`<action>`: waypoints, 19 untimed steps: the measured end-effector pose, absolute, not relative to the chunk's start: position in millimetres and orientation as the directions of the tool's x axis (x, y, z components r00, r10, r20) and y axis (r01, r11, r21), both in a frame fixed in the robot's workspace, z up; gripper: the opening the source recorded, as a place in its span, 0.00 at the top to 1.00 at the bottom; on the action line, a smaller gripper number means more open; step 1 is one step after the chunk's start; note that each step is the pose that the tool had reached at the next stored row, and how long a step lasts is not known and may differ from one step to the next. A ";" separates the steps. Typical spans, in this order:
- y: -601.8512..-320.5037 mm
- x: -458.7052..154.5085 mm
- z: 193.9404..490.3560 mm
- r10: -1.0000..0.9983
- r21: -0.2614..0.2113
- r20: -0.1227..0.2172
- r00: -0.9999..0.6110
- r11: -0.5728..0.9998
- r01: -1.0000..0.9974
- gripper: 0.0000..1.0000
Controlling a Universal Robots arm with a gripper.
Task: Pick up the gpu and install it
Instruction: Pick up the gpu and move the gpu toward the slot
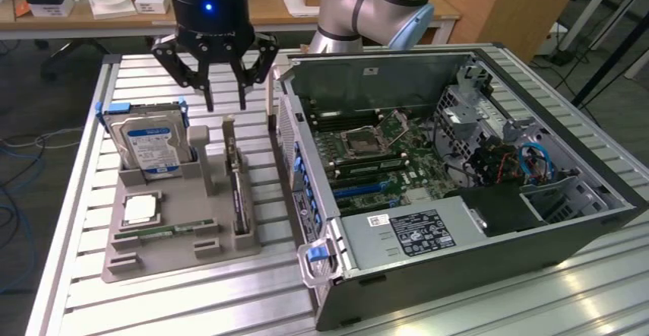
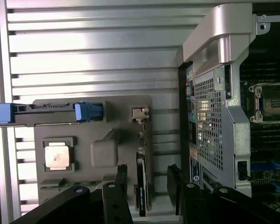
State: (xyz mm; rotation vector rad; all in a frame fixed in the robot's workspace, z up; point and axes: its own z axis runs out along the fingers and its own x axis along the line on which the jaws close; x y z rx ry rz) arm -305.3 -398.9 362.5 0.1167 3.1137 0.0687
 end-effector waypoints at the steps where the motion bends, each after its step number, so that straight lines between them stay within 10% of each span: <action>1: -399.1 -305.4 362.1 0.075 0.045 -0.023 -0.997 0.996 0.074 0.53; 19: -402.9 -305.8 355.9 0.075 0.044 -0.023 -0.997 0.996 0.074 0.53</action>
